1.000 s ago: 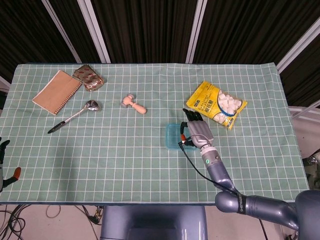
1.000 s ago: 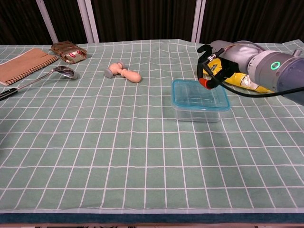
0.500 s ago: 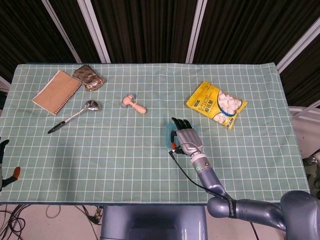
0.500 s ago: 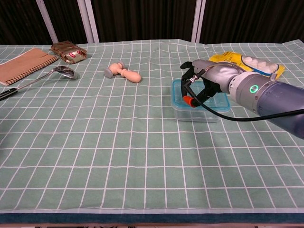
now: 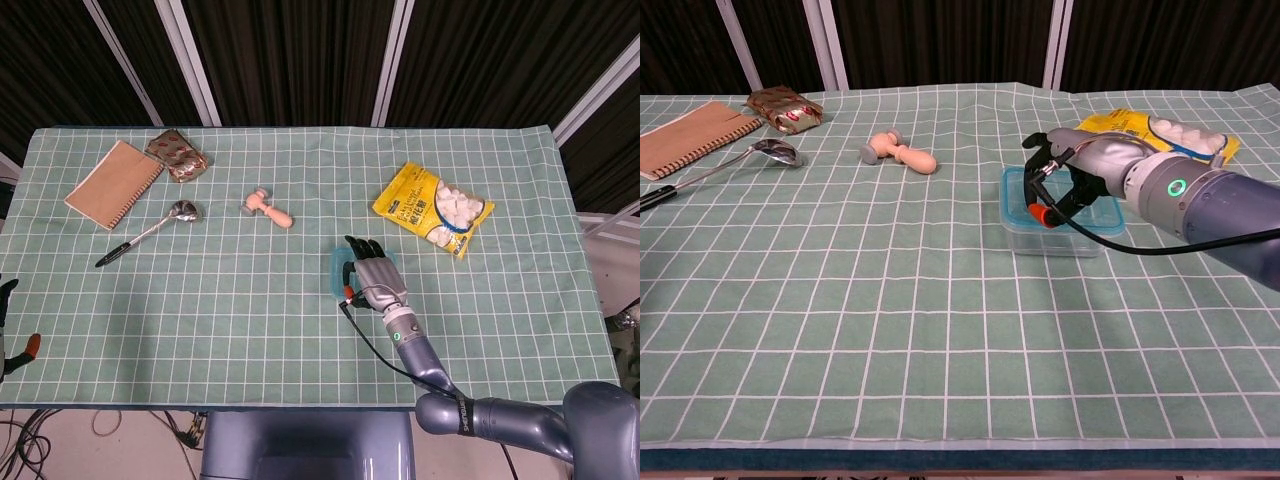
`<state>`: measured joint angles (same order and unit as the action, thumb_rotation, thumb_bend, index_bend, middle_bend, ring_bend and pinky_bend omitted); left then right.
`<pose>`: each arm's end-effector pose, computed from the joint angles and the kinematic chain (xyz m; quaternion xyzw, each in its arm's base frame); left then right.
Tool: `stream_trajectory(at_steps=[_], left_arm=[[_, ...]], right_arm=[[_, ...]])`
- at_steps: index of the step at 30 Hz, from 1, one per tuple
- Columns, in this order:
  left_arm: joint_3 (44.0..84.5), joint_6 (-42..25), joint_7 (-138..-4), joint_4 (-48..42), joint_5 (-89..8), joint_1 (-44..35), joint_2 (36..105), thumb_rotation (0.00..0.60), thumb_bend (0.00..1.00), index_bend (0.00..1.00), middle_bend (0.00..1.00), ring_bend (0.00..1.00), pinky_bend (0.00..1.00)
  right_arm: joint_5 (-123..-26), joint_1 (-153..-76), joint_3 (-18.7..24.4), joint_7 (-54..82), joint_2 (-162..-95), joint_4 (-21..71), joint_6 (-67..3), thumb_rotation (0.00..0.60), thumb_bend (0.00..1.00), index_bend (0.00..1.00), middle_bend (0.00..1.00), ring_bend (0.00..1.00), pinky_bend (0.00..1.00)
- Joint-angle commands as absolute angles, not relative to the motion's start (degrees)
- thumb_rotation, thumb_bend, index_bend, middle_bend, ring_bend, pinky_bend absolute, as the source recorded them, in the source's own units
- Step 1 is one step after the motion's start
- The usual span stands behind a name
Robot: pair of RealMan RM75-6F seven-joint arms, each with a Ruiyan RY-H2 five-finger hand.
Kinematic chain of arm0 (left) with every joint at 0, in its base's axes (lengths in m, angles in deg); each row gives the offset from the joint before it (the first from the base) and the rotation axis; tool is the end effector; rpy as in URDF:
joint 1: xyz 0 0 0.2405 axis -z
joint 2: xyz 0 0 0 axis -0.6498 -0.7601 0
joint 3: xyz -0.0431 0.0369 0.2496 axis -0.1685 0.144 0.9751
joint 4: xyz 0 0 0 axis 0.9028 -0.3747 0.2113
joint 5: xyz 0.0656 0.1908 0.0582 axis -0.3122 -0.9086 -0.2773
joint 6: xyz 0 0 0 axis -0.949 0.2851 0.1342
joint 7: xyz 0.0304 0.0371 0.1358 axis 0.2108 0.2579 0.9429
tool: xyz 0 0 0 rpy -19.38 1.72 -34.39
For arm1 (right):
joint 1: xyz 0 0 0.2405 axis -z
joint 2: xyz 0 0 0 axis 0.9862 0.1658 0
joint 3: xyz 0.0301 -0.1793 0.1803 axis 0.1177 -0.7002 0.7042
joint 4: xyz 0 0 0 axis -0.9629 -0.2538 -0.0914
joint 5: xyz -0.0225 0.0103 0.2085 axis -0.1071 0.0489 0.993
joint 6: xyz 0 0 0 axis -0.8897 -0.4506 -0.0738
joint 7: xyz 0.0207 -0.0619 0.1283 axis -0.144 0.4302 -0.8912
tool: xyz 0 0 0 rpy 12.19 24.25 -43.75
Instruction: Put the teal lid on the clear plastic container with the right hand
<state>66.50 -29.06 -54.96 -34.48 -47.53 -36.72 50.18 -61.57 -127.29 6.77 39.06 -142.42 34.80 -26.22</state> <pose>-0.3117 0.1774 0.1649 -0.5216 -0.4324 -0.2966 0.6730 -0.1114 -0.3494 -0.0482 0.6857 -0.4627 0.3879 0.4066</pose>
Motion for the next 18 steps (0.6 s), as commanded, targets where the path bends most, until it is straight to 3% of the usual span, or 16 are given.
stream_trajectory(at_steps=[1,18], left_arm=[[66.49,-29.08,-54.96,-34.46,-47.51,-36.73,50.19,0.600,0.32,0.11,0.00,0.00,0.00],[66.47,-29.09,-54.94,-34.47,-47.40,-36.74,50.18,0.600,0.32,0.11,0.00,0.00,0.00]], right_arm=[[-61.69,-127.08,6.83,38.90,-142.20,35.07,-26.38,0.600,0.52,0.69,0.00,0.00,0.00],[-62.45,-126.38,5.89,38.18,-142.81,34.65,-25.36,0.600,0.52,0.69,0.00,0.00,0.00]])
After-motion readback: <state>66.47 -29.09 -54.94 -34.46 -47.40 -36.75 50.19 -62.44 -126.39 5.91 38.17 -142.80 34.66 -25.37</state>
